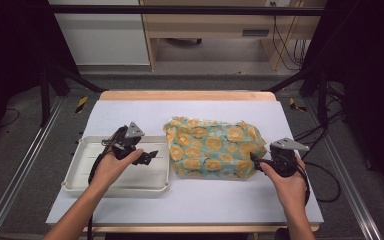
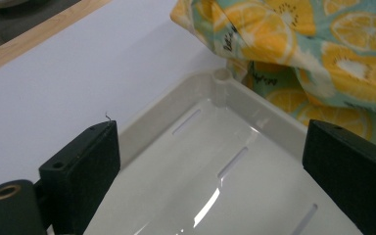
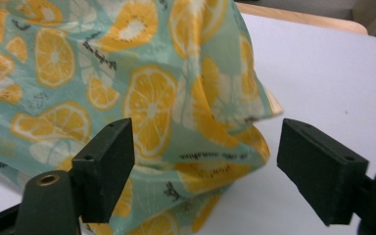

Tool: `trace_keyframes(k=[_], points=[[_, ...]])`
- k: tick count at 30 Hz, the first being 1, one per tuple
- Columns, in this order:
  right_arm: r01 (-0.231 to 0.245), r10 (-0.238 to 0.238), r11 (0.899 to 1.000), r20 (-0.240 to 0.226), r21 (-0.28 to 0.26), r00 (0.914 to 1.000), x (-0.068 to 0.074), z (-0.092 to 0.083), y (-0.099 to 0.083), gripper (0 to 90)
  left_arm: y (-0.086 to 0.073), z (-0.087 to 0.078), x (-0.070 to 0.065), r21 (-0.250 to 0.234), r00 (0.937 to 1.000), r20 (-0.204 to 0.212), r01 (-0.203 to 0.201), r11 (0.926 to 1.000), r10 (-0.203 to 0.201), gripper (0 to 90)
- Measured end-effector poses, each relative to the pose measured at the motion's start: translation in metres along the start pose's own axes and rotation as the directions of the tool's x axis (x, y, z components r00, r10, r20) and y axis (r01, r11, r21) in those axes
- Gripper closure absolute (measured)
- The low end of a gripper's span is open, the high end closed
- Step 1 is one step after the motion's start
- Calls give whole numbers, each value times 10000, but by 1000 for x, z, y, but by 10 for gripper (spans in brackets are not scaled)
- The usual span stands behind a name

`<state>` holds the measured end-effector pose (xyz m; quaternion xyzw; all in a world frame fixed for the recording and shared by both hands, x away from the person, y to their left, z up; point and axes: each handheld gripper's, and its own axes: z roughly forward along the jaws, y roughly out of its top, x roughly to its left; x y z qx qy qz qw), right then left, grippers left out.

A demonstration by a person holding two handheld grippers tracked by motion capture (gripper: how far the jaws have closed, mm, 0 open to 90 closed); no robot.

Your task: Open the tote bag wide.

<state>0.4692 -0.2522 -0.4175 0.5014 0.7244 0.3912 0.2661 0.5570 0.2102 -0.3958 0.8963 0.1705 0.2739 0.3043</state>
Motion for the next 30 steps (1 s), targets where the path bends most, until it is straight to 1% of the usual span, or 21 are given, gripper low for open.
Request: trace_keyframes(k=[1, 4, 5, 6, 7, 8, 10, 13, 14, 16, 18, 19, 20, 21, 22, 23, 24, 25, 26, 28, 30], points=[[-14, 16, 10000, -314, 81, 9995, 0, 1, 6, 237, 6, 3, 7, -113, 9998, 149, 99, 9999, -97, 78], [154, -151, 9999, -468, 52, 9988, 0, 3, 12, 265, 12, 6, 11, -150, 9995, 286, 97, 9998, -93, 78], [379, -367, 9992, -691, 154, 9969, 1, 5, 19, 274, 19, 8, 14, -67, 9994, 332, -23, 10000, 25, 78], [379, -367, 9992, -691, 154, 9969, 1, 5, 19, 274, 19, 8, 14, -67, 9994, 332, -23, 10000, 25, 78], [659, -643, 9976, -748, 195, 9951, 0, 7, 27, 278, 25, 9, 18, -103, 9993, 325, -188, 9998, 191, 78], [659, -643, 9976, -748, 195, 9951, 0, 7, 27, 278, 25, 9, 18, -103, 9993, 325, -188, 9998, 191, 78], [774, -766, 9970, -765, 70, 9941, 0, 8, 40, 308, 33, 9, 20, -189, 9991, 286, -308, 9993, 313, 76], [930, -922, 9956, -663, 79, 9935, -2, 11, 52, 306, 37, 11, 22, -316, 9989, 359, -281, 9991, 292, 75], [930, -922, 9956, -663, 79, 9935, -2, 11, 52, 306, 37, 11, 22, -316, 9989, 359, -281, 9991, 292, 75], [887, -882, 9960, -578, 67, 9944, -6, 15, 59, 276, 39, 14, 24, -444, 9988, 446, -183, 9988, 203, 77], [836, -821, 9963, -652, 218, 9945, -10, 22, 64, 231, 42, 17, 24, -462, 9986, 482, -172, 9988, 195, 78], [823, -793, 9957, -704, 415, 9944, -12, 32, 70, 200, 44, 17, 26, -537, 9981, 459, -391, 9978, 416, 78], [823, -793, 9957, -704, 415, 9944, -12, 32, 70, 200, 44, 17, 26, -537, 9981, 459, -391, 9978, 416, 78], [772, -714, 9943, -786, 735, 9943, -12, 40, 76, 218, 45, 17, 25, -508, 9983, 483, -296, 9983, 321, 77], [772, -714, 9943, -786, 735, 9943, -12, 40, 76, 218, 45, 17, 25, -508, 9983, 483, -296, 9983, 321, 76], [1043, -983, 9913, -749, 802, 9923, -9, 44, 79, 403, 47, 18, 26, -425, 9986, 410, -308, 9986, 326, 76], [1043, -983, 9913, -749, 802, 9923, -9, 44, 79, 403, 47, 18, 26, -425, 9986, 410, -308, 9986, 326, 77], [1167, -1094, 9887, -792, 945, 9908, -7, 46, 80, 482, 48, 18, 27, -417, 9983, 409, -396, 9983, 413, 77], [1409, -1285, 9845, -1168, 1047, 9848, -3, 47, 80, 701, 49, 19, 28, -432, 9976, 455, -505, 9978, 525, 82], [1624, -1488, 9819, -1329, 977, 9799, 1, 42, 78, 834, 49, 21, 25, -312, 9970, 488, -583, 9978, 598, 93], [1613, -1510, 9853, -1542, 566, 9764, 5, 33, 75, 892, 49, 23, 23, -159, 9968, 441, -658, 9977, 665, 105]])
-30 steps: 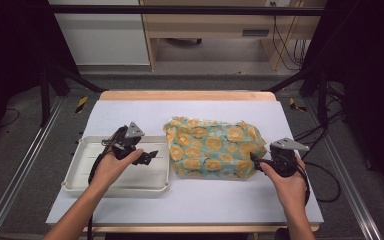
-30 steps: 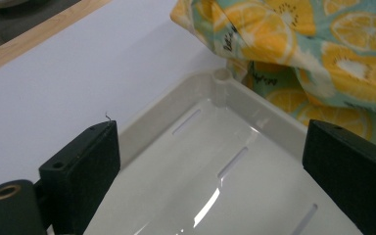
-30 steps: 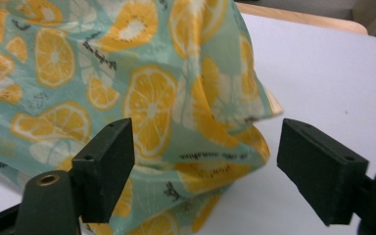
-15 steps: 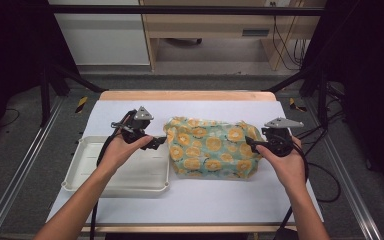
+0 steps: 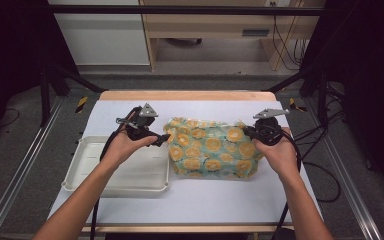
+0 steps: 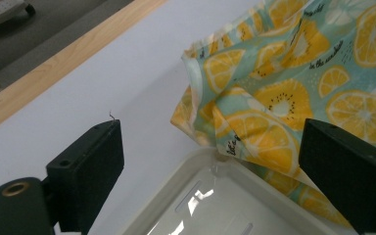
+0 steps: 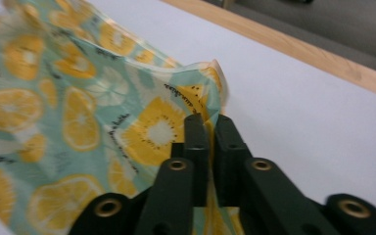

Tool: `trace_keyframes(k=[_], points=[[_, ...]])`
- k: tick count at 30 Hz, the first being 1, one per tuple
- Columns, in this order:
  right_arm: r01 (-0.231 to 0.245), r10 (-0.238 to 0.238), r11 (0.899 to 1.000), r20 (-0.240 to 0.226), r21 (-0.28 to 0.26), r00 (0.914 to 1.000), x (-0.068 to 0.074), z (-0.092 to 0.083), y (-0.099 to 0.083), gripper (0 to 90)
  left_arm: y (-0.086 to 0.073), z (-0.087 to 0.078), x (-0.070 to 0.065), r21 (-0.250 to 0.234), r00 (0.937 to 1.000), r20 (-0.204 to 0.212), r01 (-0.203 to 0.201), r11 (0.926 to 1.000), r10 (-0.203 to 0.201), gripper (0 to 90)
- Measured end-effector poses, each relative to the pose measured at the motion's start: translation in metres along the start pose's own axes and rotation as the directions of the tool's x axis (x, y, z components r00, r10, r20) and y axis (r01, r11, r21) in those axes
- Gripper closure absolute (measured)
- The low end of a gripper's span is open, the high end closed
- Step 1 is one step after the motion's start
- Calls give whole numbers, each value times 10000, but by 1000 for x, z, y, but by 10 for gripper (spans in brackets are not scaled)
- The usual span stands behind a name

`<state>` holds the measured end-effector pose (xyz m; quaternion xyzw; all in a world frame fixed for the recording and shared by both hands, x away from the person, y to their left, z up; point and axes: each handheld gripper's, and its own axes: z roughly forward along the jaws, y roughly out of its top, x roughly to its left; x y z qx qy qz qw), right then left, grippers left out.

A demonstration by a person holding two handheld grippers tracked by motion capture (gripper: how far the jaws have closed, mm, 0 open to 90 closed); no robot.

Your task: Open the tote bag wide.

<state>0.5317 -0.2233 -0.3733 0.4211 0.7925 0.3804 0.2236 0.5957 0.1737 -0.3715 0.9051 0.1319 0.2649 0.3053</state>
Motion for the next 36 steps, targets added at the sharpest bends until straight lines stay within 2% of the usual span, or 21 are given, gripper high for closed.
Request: trace_keyframes(k=[4, 6, 7, 9, 11, 12, 14, 15, 16, 17, 18, 19, 22, 25, 28, 29, 30, 31, 32, 34, 36], points=[[192, -242, 9955, -532, -932, 9983, 12, -20, -7, 900, 1, 4, -1, 3, 9999, -75, 114, 9999, -114, 143], [152, -224, 9939, -647, -1091, 9977, 16, -26, -9, 900, 4, 7, -4, -30, 9997, -104, 220, 9998, -220, 154], [307, -421, 9898, -796, -1393, 9959, 21, -34, -14, 900, 6, 9, -5, 25, 9997, -97, 239, 9997, -239, 167], [285, -421, 9874, -846, -1558, 9955, 23, -38, -17, 900, 10, 14, -5, 49, 9999, -28, 146, 9999, -146, 199], [229, -422, 9828, -1021, -1831, 9939, 25, -46, -23, 900, 14, 19, -5, -33, 9998, 175, 37, 10000, -37, 196], [68, -350, 9767, -1281, -2143, 9911, 25, -52, -29, 900, 19, 23, -6, -261, 9989, 460, -98, 9996, 110, 200], [49, -368, 9762, -1433, -2166, 9890, 26, -54, -33, 900, 21, 24, -7, -283, 9986, 508, -150, 9995, 165, 207], [127, -463, 9749, -1466, -2225, 9881, 27, -56, -37, 900, 24, 25, -8, -217, 9979, 575, -301, 9993, 313, 242], [213, -577, 9731, -1534, -2294, 9865, 29, -58, -44, 900, 27, 25, -10, -153, 9977, 554, -388, 9991, 396, 348], [223, -599, 9719, -1543, -2344, 9862, 29, -59, -47, 900, 33, 25, -12, 15, 9971, 497, -570, 9984, 568, 403], [223, -599, 9719, -1543, -2344, 9862, 29, -59, -47, 900, 33, 25, -12, 15, 9971, 497, -570, 9984, 568, 474], [147, -513, 9715, -1492, -2367, 9875, 30, -62, -53, 900, 37, 22, -11, 93, 9954, 508, -819, 9966, 814, 555], [-16, -350, 9723, -1524, -2339, 9877, 33, -66, -64, 900, 38, 13, -14, -31, 9942, 501, -955, 9954, 956, 695], [56, -380, 9762, -1454, -2167, 9886, 38, -69, -74, 900, 36, 6, -20, -354, 9954, 543, -770, 9964, 789, 806], [212, -483, 9809, -1367, -1934, 9894, 43, -68, -80, 900, 32, -8, -33, -759, 9981, 318, -505, 9958, 531, 838], [316, -540, 9838, -1241, -1762, 9908, 46, -67, -84, 900, 28, -19, -45, -936, 9991, 72, -413, 9948, 421, 853], [316, -540, 9838, -1241, -1762, 9908, 46, -67, -84, 900, 28, -19, -45, -936, 9991, 72, -413, 9948, 421, 854], [397, -573, 9872, -1113, -1543, 9921, 50, -64, -90, 900, 22, -27, -57, -986, 9993, -41, -362, 9945, 359, 855], [397, -573, 9872, -1113, -1543, 9921, 50, -64, -90, 900, 22, -27, -57, -986, 9993, -41, -362, 9945, 359, 859], [479, -595, 9917, -959, -1196, 9936, 55, -57, -98, 900, 13, -34, -74, -943, 9997, -154, -202, 9953, 188, 866], [379, -489, 9921, -906, -1199, 9947, 55, -54, -101, 879, 11, -34, -77, -919, 9998, -138, -172, 9956, 160, 872]])
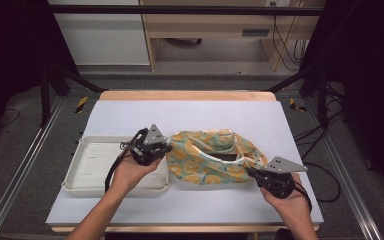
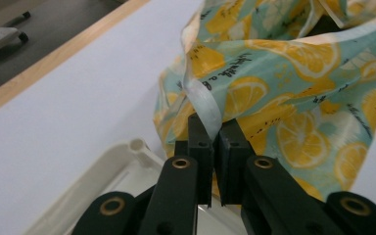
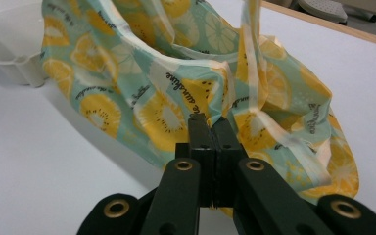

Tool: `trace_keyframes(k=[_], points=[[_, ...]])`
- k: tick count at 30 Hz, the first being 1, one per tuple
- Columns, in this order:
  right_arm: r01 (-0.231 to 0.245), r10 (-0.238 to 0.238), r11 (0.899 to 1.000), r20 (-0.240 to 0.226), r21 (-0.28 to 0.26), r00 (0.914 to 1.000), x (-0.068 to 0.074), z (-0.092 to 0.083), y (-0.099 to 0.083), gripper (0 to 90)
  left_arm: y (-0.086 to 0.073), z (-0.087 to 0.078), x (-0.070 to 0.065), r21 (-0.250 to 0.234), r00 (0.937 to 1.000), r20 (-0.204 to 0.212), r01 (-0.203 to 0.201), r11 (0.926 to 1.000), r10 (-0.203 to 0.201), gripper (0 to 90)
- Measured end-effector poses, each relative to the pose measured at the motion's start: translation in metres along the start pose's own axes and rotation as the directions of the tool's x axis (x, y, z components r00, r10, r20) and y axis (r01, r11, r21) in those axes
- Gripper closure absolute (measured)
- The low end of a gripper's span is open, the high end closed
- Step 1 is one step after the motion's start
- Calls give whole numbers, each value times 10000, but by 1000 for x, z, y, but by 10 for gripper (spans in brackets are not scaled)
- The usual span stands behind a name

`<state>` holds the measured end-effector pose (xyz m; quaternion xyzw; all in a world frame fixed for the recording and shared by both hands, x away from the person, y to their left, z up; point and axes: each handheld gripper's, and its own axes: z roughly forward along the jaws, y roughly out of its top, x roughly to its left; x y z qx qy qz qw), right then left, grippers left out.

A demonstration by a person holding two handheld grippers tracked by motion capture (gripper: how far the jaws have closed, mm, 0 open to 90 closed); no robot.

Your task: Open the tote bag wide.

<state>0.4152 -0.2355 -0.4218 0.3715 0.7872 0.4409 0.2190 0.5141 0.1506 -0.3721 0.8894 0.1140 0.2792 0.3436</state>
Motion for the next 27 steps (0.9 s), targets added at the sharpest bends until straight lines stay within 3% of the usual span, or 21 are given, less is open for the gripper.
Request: trace_keyframes(k=[1, 2, 3, 4, 6, 10, 11, 13, 17, 22, 25, 27], points=[[0, 0, 10000, 0, 0, 10000, 0, 0, 0, 879, -2, -1, -4, 19, 10000, -10, -19, 10000, 19, 872], [-159, 163, 9997, 243, -183, 9996, -1, 0, -1, 731, -4, -3, -5, -1, 10000, -19, -29, 10000, 29, 877], [-159, 163, 9997, 243, -183, 9996, -1, 0, -1, 731, -5, -4, -6, -65, 10000, 5, 44, 10000, -44, 877], [-258, 266, 9993, 293, -270, 9992, -3, -2, 3, 623, -6, -5, -7, -127, 9999, 23, 142, 9998, -142, 878], [-283, 297, 9987, 341, -423, 9990, -3, -6, 8, 515, -8, -5, -5, -120, 9997, 76, 254, 9996, -253, 879], [-200, 221, 9977, 308, -655, 9993, -5, -13, 23, 360, -10, -3, 0, -49, 9995, 300, 128, 9999, -127, 883], [-200, 221, 9977, 308, -655, 9993, -5, -13, 23, 360, -10, -3, 0, -49, 9995, 300, 128, 9999, -127, 885], [-139, 143, 9970, 56, -761, 9999, -7, -15, 38, 289, -11, -2, 2, 15, 9992, 368, 146, 9999, -146, 885], [-70, 64, 9973, -79, -728, 9999, -13, -14, 61, 228, -11, -4, 2, 111, 9991, 422, 47, 9999, -51, 886], [-1, 3, 9985, 27, -540, 10000, -19, -8, 86, 280, -11, -3, 2, 145, 9987, 500, 39, 9999, -46, 886], [100, -99, 9998, 40, -176, 9999, -24, 4, 102, 305, -11, -3, 2, 105, 9986, 527, 41, 9999, -46, 886], [303, -307, 9989, 94, 371, 9995, -31, 24, 114, 333, -11, -3, 2, 77, 9984, 557, 60, 10000, -65, 886]])
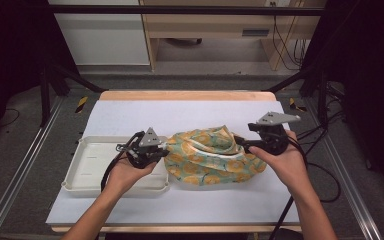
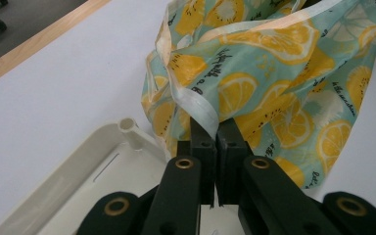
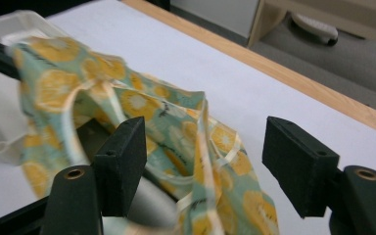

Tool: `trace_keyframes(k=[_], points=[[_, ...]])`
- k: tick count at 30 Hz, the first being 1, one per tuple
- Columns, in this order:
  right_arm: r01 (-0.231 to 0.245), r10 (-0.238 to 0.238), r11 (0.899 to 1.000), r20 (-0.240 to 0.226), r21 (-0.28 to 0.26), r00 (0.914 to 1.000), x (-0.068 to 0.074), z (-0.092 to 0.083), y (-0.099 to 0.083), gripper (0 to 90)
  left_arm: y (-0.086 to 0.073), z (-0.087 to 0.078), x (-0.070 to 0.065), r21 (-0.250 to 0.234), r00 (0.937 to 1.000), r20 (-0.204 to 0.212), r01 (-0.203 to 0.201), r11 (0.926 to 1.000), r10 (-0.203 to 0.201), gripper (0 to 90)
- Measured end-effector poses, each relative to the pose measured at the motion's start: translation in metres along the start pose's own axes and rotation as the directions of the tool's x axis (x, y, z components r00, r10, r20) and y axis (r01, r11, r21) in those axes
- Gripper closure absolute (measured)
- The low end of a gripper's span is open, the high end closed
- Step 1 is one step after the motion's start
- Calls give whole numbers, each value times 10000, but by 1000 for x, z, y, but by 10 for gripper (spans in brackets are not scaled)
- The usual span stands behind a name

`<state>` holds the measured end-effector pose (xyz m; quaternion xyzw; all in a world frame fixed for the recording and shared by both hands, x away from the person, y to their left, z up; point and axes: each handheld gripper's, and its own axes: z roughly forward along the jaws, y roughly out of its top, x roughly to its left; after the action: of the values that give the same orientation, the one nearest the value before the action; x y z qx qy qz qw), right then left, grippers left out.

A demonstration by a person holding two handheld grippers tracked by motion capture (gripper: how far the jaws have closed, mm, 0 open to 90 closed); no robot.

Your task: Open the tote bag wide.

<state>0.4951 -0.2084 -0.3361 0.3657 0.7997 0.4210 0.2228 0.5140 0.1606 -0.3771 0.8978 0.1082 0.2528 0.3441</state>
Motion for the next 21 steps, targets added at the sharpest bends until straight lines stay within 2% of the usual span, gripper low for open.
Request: trace_keyframes(k=[1, 2, 5, 6, 7, 8, 9, 10, 11, 12, 13, 16, 18, 19, 20, 21], points=[[0, 0, 10000, 0, 0, 10000, 0, 0, 0, 333, 0, 0, 0, 0, 10000, 0, 0, 10000, 0, 887], [140, -138, 9992, -47, 370, 9999, -4, 16, 6, 338, 0, 0, 0, -12, 10000, 29, -50, 10000, 50, 887], [239, -238, 9970, -12, 734, 9997, -7, 31, 10, 334, 0, -1, 0, -57, 10000, 39, -42, 10000, 42, 887], [143, -114, 9938, -273, 1105, 9996, -9, 46, 12, 325, 0, -1, 0, -51, 10000, 32, -2, 10000, 3, 888], [143, -114, 9938, -273, 1105, 9996, -9, 46, 12, 325, 1, -2, 0, -41, 10000, 25, 12, 10000, -12, 888], [88, -25, 9899, -444, 1412, 9990, -10, 59, 13, 350, 1, -2, 1, -43, 10000, 52, -32, 10000, 32, 888], [88, -25, 9899, -444, 1412, 9990, -10, 59, 13, 350, 1, -2, 1, -43, 10000, 52, -32, 10000, 32, 888], [142, -71, 9870, -448, 1602, 9990, -10, 68, 13, 468, 2, -3, 1, -36, 10000, 58, -76, 10000, 76, 888], [142, -71, 9870, -448, 1602, 9990, -10, 68, 13, 468, 2, -3, 1, -43, 9999, 87, -90, 10000, 90, 888], [237, -148, 9837, -511, 1785, 9986, -9, 73, 14, 654, 3, -4, 2, -34, 9999, 80, -117, 9999, 117, 887], [300, -199, 9823, -561, 1850, 9982, -8, 74, 14, 734, 3, -5, 1, -13, 9999, 73, -84, 10000, 84, 888], [345, -294, 9891, -374, 1434, 9989, -5, 69, 16, 880, 4, -4, 2, 117, 10000, 19, -91, 9999, 91, 888], [55, -35, 9964, -238, 844, 9997, -3, 58, 17, 899, 3, -3, 3, 117, 10000, -22, -61, 9999, 61, 889], [55, -35, 9964, -238, 844, 9997, -3, 58, 17, 899, 3, -1, 5, 155, 10000, -23, -40, 9999, 40, 889], [75, -66, 9982, -150, 602, 9999, -1, 52, 17, 900, 3, 0, 6, 205, 10000, -36, -7, 9998, 7, 890], [379, -380, 9992, 31, 142, 9993, 7, 38, 18, 900, 2, 1, 7, 236, 10000, -66, 33, 9997, -32, 890]])
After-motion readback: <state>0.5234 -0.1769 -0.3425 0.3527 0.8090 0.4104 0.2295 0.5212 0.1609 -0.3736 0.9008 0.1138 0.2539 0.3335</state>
